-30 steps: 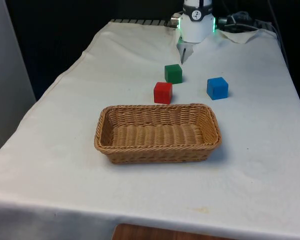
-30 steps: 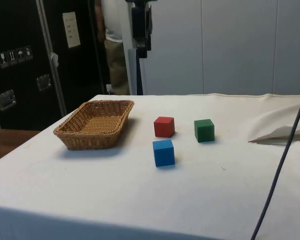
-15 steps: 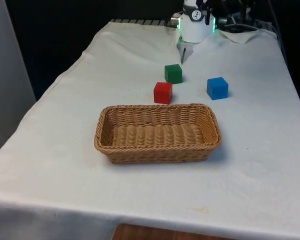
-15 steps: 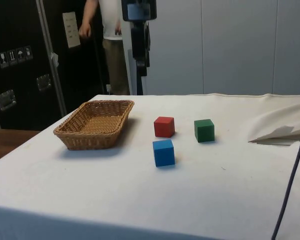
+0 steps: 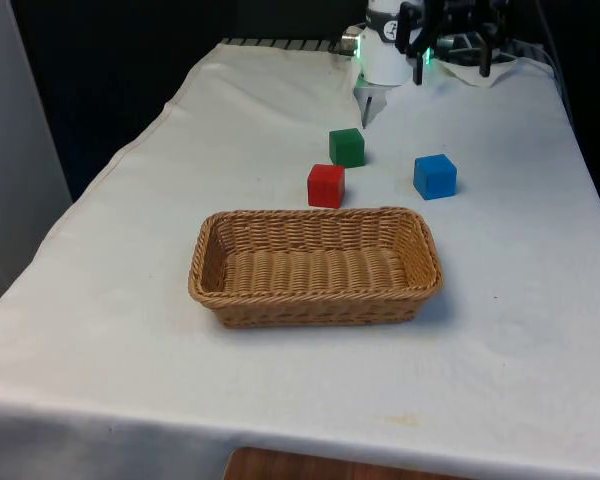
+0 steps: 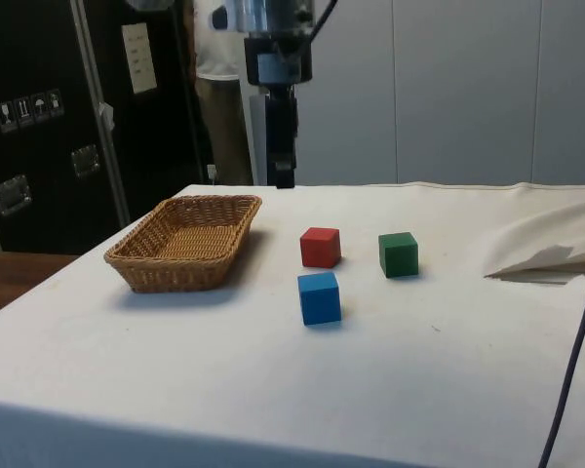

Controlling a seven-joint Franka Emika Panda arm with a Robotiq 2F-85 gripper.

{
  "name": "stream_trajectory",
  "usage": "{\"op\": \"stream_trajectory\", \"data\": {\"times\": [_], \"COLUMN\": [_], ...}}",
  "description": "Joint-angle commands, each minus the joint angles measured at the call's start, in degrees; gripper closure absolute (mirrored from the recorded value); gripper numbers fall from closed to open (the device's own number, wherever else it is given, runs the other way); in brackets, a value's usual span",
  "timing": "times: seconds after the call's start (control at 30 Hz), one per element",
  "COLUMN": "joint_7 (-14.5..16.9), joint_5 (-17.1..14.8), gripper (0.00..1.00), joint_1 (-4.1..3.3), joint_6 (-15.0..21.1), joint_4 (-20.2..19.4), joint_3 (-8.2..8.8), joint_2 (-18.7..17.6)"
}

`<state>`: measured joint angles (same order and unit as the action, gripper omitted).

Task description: Pick up the blue cube and place it into the basket.

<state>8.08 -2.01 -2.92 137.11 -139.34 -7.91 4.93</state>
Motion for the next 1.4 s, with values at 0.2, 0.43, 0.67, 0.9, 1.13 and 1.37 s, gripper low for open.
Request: {"op": "stream_trajectory", "data": {"times": [0.2, 0.43, 0.67, 0.9, 1.13, 1.37], "joint_7": [1.5, 1.4, 1.4, 1.4, 1.3, 1.8], "joint_5": [-0.8, -0.5, -0.3, -0.3, -0.2, -0.5], "gripper": [0.00, 0.00, 0.00, 0.00, 0.00, 0.00], "joint_1": [-0.11, -0.06, -0.06, -0.06, 0.00, 0.00], "joint_6": [2.6, 3.0, 5.9, 10.4, 12.9, 18.9], "joint_4": [-0.9, -1.1, -3.2, -5.7, -6.9, -8.0], "joint_3": [-0.06, -0.06, -0.17, -0.40, -0.40, -0.52], "joint_2": [-1.4, -1.8, -2.6, -3.6, -4.8, -8.3]}}
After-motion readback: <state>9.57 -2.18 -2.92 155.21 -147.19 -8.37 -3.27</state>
